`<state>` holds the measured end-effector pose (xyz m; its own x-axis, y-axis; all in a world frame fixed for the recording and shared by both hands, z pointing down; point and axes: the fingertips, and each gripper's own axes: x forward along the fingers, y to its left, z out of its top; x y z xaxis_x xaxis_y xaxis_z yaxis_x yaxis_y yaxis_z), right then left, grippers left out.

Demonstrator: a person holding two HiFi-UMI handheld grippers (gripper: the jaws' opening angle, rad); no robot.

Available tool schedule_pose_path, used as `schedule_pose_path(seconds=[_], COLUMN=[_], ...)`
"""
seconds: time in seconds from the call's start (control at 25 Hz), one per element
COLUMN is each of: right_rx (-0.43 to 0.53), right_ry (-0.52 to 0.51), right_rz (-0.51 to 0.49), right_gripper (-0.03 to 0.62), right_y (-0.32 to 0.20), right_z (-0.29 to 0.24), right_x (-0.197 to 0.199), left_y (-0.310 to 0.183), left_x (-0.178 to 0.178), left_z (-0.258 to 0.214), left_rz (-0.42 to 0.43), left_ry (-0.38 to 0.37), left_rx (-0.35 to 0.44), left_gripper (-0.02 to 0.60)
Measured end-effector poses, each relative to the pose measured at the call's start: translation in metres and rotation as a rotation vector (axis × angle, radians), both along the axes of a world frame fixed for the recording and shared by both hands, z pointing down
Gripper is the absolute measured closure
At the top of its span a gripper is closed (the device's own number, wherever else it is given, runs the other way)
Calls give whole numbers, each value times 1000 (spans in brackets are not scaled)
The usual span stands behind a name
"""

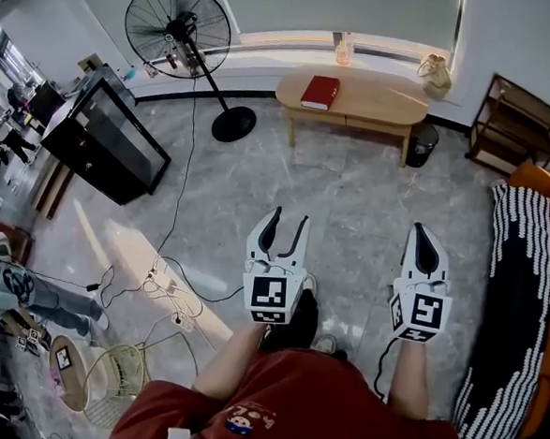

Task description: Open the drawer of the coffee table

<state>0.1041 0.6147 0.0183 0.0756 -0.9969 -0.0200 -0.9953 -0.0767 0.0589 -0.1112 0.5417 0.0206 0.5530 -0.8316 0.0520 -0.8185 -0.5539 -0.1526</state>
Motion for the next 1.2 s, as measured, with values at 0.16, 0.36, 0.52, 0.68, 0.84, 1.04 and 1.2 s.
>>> schedule_pose_path(seconds=[0.16,0.36,0.52,0.68,0.84,1.04,1.2], right_rx=[-7,-14,-22,-31,-42,-71,-96], right_ry=[12,27,35,43,53,64,70], right_rz=[-6,-9,-8,-7,-3,-11,-15], right_gripper=[599,599,599,599,599,599,599], right_y=[-7,-22,-40,-65,-97,-155,-211], right_z=[0,1,5,8,14,24,25], right_x=[2,3,8,11,16,22,31], left_y=[-6,-21,-39,-64,-97,-155,-212], left_x=[4,5,9,13,17,26,32], left_z=[4,10,15,21,30,42,43], left_rz=[-2,-4,-6,-4,-1,2,-3], left_ry=[8,11,14,18,15,16,14], left_rx=[-9,-19,-22,-32,-40,-57,-69], left_gripper=[393,393,393,393,393,393,393])
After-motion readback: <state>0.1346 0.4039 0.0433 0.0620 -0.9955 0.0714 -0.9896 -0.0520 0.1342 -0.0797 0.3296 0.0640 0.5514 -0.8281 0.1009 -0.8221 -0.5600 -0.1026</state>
